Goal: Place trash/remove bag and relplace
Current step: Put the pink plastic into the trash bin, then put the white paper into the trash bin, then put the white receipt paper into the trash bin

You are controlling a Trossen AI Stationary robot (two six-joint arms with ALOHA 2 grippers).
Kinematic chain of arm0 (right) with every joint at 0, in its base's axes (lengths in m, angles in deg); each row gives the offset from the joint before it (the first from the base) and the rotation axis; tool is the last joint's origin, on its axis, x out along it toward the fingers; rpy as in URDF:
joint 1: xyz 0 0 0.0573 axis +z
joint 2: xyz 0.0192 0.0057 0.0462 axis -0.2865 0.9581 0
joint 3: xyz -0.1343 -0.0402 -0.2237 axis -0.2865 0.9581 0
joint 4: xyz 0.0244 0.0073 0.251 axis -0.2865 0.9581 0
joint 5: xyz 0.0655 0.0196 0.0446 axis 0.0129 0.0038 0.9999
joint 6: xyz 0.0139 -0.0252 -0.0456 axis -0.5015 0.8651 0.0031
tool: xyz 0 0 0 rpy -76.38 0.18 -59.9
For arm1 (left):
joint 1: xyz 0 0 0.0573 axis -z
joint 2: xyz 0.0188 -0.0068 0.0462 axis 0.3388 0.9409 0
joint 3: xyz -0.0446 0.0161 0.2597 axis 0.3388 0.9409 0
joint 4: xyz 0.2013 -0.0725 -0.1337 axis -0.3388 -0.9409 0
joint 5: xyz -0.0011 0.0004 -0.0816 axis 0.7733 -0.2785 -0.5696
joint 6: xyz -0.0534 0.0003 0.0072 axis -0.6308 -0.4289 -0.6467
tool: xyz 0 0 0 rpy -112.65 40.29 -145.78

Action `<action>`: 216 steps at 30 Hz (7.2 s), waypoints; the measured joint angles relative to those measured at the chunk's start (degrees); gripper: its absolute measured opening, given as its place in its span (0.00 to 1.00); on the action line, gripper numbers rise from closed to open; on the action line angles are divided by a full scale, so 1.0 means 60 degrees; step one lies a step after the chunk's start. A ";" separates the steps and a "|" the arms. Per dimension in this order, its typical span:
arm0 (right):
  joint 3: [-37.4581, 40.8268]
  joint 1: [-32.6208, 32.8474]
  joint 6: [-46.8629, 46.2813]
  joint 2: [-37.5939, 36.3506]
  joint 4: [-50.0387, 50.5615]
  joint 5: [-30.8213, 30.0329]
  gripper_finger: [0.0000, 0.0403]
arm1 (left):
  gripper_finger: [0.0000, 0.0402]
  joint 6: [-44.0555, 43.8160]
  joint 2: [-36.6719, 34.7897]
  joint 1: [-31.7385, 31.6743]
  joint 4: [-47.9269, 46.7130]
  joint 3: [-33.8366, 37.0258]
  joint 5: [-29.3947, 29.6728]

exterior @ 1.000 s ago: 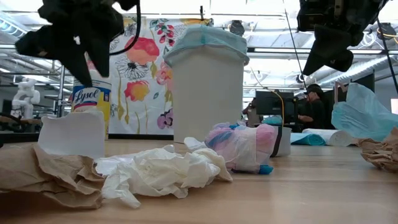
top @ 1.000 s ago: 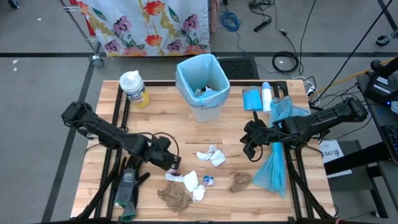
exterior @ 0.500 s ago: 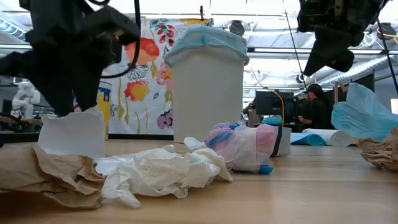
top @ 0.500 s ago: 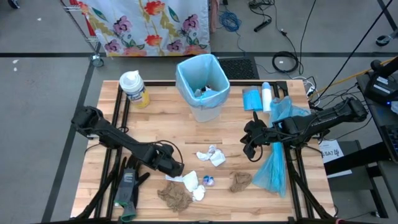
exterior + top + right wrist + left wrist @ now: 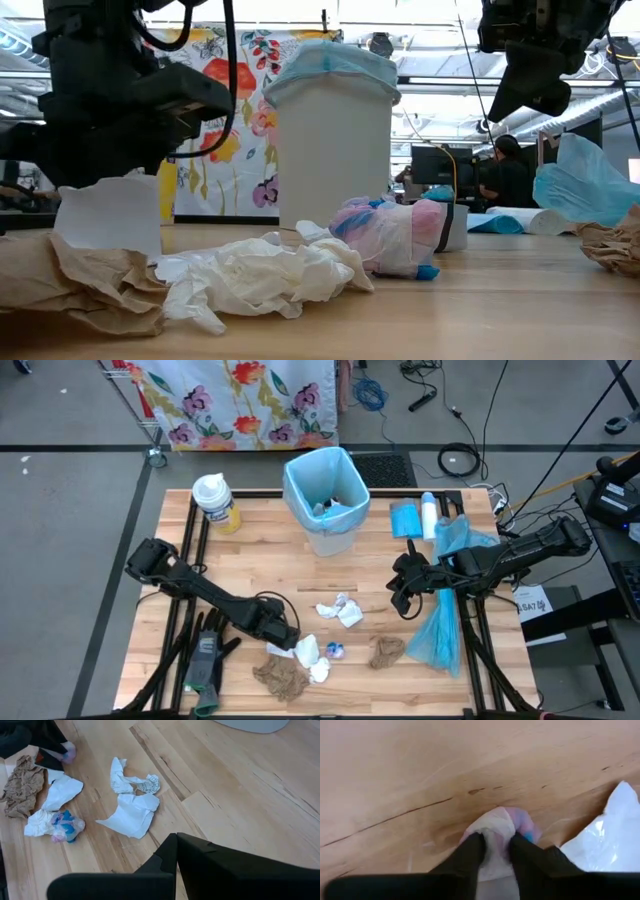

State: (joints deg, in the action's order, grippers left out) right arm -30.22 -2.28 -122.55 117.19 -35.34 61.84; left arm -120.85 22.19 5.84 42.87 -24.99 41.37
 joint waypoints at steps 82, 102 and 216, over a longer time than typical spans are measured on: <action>0.2153 0.0076 -0.1224 0.0000 -0.2922 0.0914 0.00 | 0.51 0.9498 -0.3867 -0.4613 -0.5098 -0.5899 0.3543; 0.2146 0.0578 0.1245 0.0006 -0.4002 0.0993 0.14 | 0.46 0.0846 -0.5157 0.0464 0.0931 0.2714 0.3845; -0.4537 -0.2279 0.3329 0.3707 -0.0093 0.1938 0.37 | 0.46 0.3685 -0.7144 0.0103 0.1912 0.5122 0.3059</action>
State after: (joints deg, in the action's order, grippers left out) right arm -57.44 -15.95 -102.58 139.44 -35.90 73.47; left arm -98.74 -20.68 6.46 54.34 5.74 59.72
